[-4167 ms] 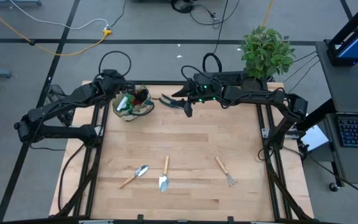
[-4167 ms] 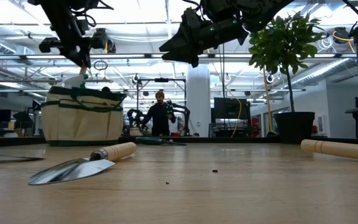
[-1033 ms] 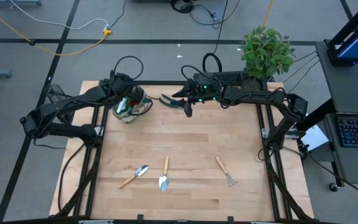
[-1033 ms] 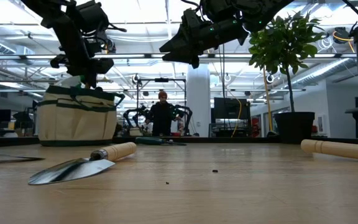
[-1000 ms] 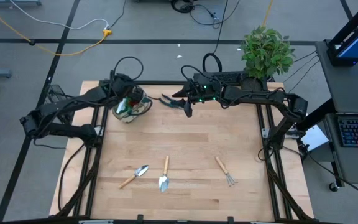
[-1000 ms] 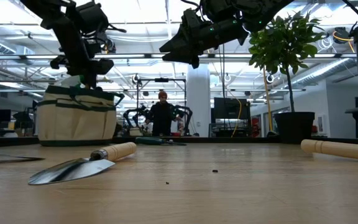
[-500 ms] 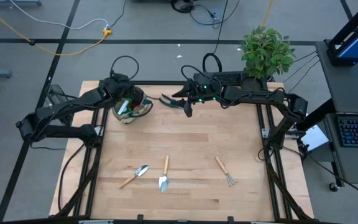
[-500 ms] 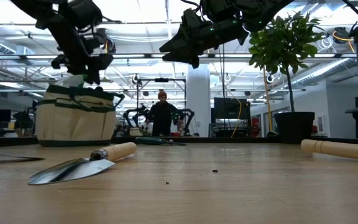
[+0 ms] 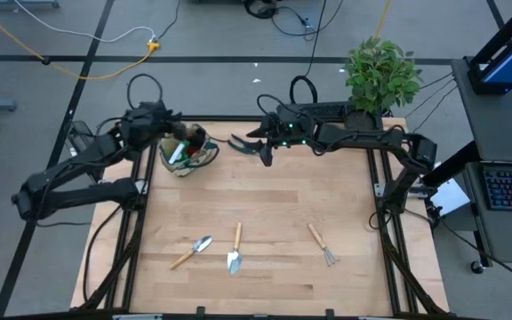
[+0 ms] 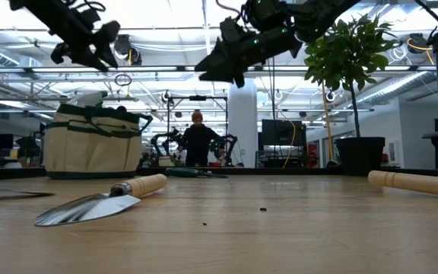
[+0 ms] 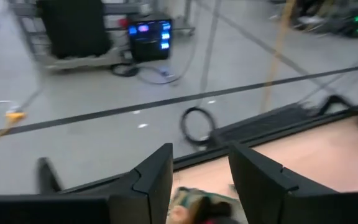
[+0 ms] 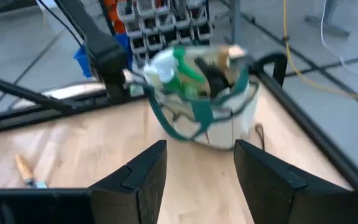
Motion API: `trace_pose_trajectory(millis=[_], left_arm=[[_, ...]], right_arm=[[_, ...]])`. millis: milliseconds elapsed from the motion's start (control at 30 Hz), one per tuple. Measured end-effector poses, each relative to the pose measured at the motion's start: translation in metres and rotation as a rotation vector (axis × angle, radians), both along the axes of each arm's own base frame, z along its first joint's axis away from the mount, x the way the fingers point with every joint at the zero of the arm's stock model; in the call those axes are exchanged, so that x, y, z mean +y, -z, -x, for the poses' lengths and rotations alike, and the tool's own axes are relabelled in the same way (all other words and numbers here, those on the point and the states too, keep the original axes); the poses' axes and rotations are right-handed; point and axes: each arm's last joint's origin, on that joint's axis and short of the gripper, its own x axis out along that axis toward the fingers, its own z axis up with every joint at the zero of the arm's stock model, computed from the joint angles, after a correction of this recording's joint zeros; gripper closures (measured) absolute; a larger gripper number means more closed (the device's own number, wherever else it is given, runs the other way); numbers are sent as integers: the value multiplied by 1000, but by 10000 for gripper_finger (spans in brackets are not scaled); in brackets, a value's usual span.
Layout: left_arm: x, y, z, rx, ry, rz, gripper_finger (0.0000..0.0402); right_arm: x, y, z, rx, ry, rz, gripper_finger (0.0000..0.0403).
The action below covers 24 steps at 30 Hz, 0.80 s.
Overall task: Pick & Place Garden tools in Gardening bag
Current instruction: Put the shear scissor into the gardening bag
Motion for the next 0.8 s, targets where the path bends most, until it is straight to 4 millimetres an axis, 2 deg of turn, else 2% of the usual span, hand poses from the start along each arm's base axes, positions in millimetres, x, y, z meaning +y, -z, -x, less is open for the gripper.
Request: trace_pose_trajectory(millis=[167, 300, 500, 800], left_arm=[[-11, -8, 8, -93, 143, 15, 238], [-23, -12, 8, -143, 327, 31, 238], [-44, -14, 1, -174, 560, 64, 238], [-69, -13, -11, -201, 647, 123, 238]], right_arm=[[-8, 19, -5, 48, 12, -21, 226], [-13, 32, -7, 90, 15, -26, 226], [-14, 39, -4, 163, -1, -3, 227], [-14, 45, -2, 218, -13, 1, 227]])
